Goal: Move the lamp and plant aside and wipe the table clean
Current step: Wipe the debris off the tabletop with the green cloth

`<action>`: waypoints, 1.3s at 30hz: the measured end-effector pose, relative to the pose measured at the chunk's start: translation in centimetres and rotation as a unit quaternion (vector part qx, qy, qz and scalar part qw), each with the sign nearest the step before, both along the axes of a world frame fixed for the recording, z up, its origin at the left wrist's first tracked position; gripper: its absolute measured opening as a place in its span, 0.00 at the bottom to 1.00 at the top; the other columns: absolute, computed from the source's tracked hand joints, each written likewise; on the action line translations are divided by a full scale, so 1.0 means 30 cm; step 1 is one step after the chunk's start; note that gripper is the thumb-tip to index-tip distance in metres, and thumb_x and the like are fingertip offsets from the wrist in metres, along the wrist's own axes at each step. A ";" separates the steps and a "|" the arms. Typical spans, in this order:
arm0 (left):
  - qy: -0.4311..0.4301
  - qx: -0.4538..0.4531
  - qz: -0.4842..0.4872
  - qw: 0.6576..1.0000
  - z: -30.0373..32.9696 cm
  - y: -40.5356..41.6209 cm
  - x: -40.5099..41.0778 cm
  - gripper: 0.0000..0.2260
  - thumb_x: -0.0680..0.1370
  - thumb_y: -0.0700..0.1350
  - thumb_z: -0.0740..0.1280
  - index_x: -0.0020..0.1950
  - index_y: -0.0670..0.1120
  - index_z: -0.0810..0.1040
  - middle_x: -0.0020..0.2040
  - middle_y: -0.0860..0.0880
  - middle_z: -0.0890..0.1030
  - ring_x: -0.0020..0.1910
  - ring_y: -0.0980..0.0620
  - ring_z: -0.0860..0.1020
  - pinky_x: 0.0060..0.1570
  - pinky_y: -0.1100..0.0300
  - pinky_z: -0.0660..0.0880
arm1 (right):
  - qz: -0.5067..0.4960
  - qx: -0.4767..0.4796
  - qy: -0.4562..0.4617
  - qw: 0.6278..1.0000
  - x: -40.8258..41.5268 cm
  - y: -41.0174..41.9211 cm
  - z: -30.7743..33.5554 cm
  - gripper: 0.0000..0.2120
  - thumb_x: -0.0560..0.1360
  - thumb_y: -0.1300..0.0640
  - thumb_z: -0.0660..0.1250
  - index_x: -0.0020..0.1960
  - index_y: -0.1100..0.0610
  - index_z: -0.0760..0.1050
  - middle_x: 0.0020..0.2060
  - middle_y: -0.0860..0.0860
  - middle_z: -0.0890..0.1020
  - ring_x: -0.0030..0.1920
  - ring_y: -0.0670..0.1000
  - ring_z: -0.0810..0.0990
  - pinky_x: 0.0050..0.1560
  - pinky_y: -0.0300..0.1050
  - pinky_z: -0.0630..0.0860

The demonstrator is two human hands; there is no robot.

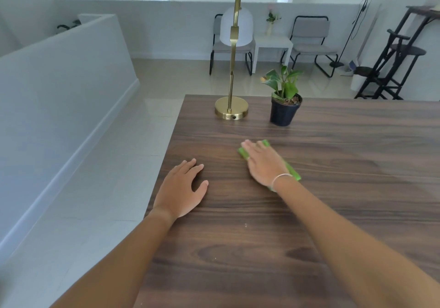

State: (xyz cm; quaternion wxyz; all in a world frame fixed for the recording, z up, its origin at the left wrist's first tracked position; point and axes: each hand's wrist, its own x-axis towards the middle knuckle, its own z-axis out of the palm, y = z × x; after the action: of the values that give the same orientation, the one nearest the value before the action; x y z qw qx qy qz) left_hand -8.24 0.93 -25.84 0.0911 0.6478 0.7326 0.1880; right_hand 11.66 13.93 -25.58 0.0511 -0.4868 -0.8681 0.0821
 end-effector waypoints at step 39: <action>0.024 -0.005 -0.044 0.999 0.000 -0.375 0.516 0.20 0.78 0.48 0.59 0.70 0.47 0.67 0.74 0.45 0.65 0.74 0.45 0.59 0.73 0.53 0.52 | -0.039 -0.004 -0.016 0.999 0.735 -0.645 -0.012 0.23 0.81 0.53 0.45 0.76 0.49 0.48 0.76 0.43 0.52 0.77 0.51 0.49 0.76 0.47 0.45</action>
State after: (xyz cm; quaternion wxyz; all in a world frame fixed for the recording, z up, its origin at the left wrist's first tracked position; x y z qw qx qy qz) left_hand 7.23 -10.31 -25.85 0.0852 0.6830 0.7065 0.1646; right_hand 33.69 -5.44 -25.93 0.0383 -0.5220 -0.8487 0.0761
